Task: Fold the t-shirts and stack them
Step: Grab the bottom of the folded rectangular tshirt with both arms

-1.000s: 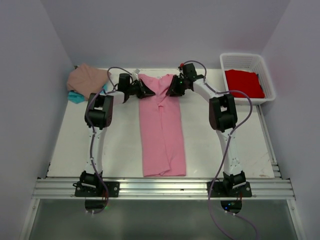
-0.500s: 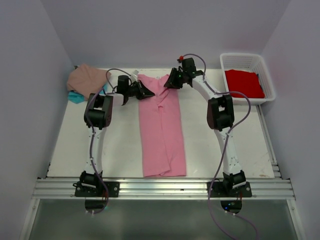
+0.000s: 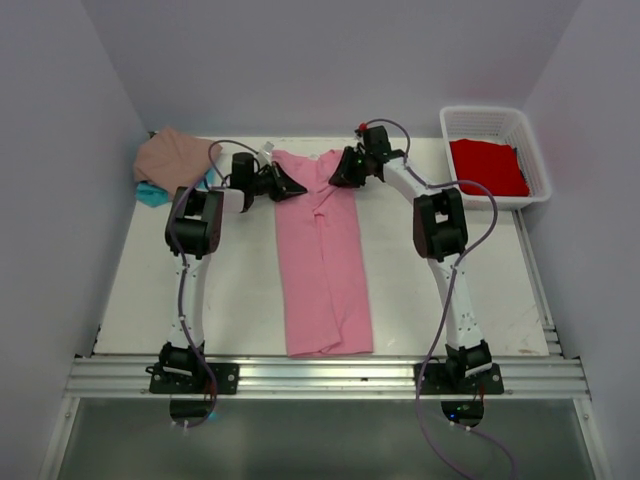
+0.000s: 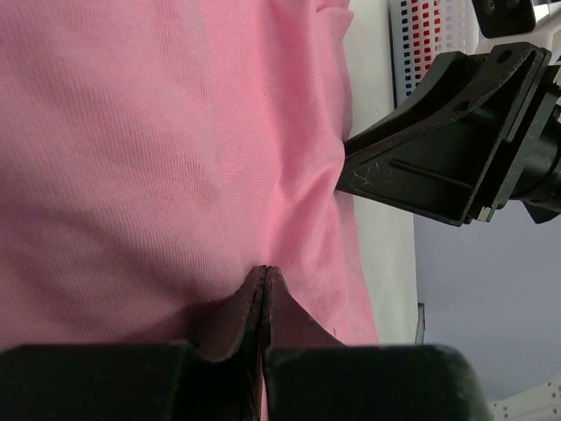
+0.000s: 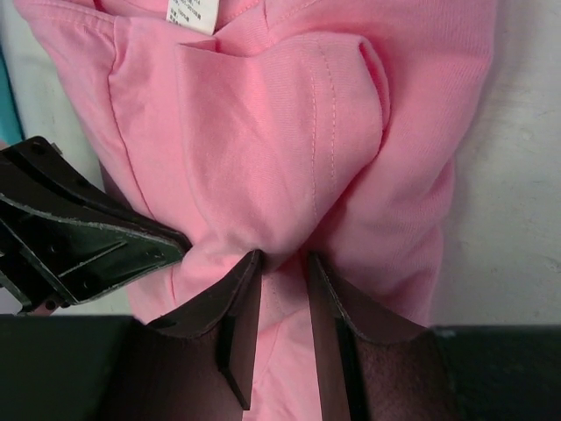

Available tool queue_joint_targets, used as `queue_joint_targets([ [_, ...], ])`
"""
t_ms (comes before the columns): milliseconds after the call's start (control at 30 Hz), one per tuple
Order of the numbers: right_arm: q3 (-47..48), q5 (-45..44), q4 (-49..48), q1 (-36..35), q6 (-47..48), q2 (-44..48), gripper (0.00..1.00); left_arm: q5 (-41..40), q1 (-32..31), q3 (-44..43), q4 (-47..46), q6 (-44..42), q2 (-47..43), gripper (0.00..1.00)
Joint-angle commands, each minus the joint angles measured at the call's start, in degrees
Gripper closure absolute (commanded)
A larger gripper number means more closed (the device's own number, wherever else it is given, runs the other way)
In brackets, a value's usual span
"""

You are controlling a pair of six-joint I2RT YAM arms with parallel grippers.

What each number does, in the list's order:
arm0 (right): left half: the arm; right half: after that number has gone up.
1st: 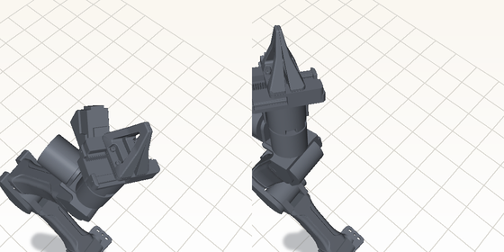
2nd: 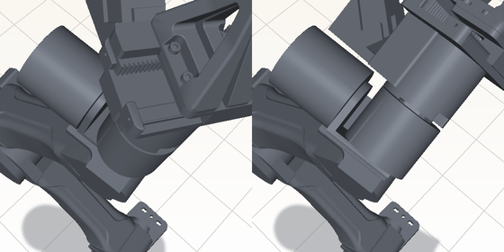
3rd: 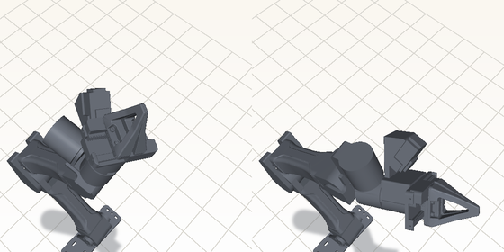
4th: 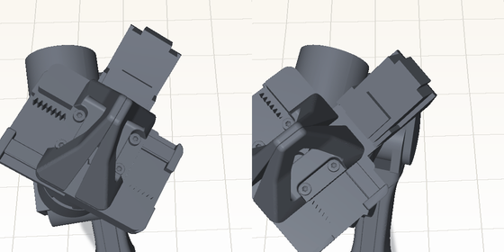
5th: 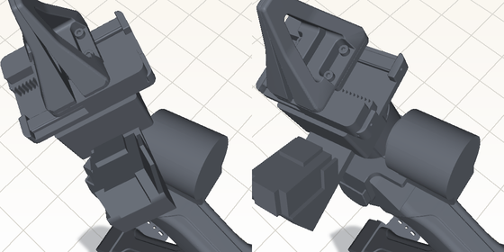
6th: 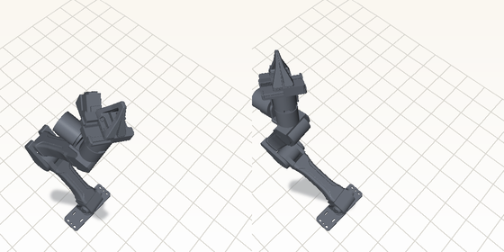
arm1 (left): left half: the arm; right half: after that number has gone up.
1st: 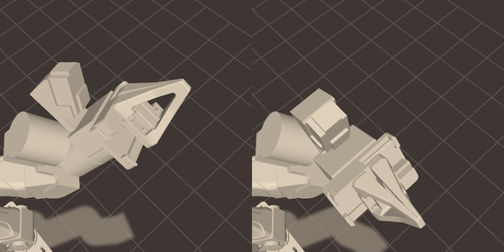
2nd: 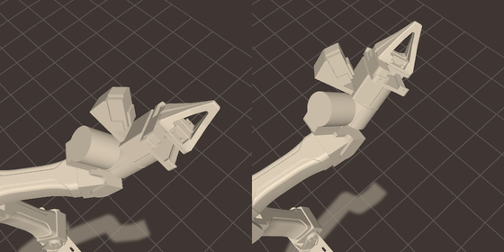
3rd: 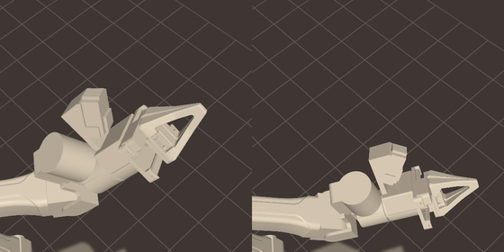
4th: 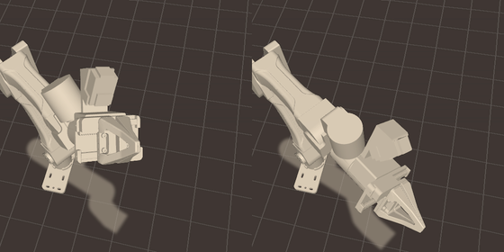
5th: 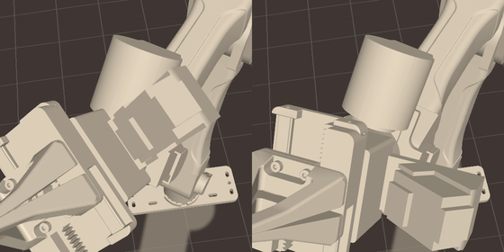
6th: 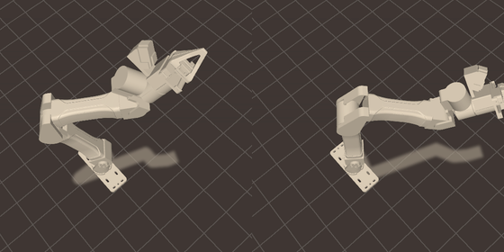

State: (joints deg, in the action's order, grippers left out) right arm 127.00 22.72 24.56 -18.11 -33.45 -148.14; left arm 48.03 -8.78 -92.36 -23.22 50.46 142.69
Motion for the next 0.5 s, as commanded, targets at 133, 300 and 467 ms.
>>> queue_joint_targets([
  [133, -13.3, 0.6, -5.0, -0.1, 0.5, 9.2, 0.67, 0.3, 1.1, 2.0, -1.1, 0.4, -1.6, 1.0],
  [300, -15.8, 1.3, -6.4, -0.2, 0.5, 9.5, 0.66, 0.5, 1.1, 2.3, -2.3, 1.4, -1.5, 1.0],
  [467, -14.2, 1.9, -6.3, -0.3, -0.1, 8.4, 0.67, 0.6, 1.1, 2.5, -2.5, 1.5, -1.5, 1.0],
])
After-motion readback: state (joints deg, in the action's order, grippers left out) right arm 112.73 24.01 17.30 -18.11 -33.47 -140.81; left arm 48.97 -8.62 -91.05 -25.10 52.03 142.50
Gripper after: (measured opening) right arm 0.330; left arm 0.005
